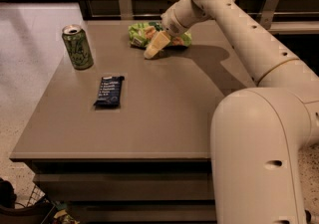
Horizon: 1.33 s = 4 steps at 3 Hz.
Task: Pick green rice chip bag
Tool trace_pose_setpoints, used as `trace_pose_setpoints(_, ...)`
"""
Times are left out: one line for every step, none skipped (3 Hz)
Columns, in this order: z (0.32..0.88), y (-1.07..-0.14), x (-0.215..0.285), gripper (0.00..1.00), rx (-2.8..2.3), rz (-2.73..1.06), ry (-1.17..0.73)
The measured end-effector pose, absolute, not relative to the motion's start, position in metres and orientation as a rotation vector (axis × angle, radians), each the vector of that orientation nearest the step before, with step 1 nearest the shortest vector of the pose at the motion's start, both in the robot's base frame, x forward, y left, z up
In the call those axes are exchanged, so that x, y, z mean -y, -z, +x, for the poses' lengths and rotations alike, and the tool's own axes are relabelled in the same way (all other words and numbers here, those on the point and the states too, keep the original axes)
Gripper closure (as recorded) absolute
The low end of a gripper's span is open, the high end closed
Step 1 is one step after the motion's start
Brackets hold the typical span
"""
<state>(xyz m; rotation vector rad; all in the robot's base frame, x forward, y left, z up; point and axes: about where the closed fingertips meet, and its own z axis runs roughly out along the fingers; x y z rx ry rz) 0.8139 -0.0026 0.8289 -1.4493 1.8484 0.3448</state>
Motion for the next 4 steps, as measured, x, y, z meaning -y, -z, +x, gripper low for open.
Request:
trace_pose_setpoints(0.8138,-0.8257,-0.0003,0.18,-1.849,-1.455,-0.349)
trace_pose_setpoints(0.8138,-0.8242,-0.0025,0.51,-1.85,-1.459,-0.353)
trace_pose_setpoints(0.8138,-0.8264,-0.0025,0.72,-1.85,-1.459,-0.353)
trace_pose_setpoints(0.8138,-0.8277,-0.0025,0.95,-1.85,-1.459,-0.353)
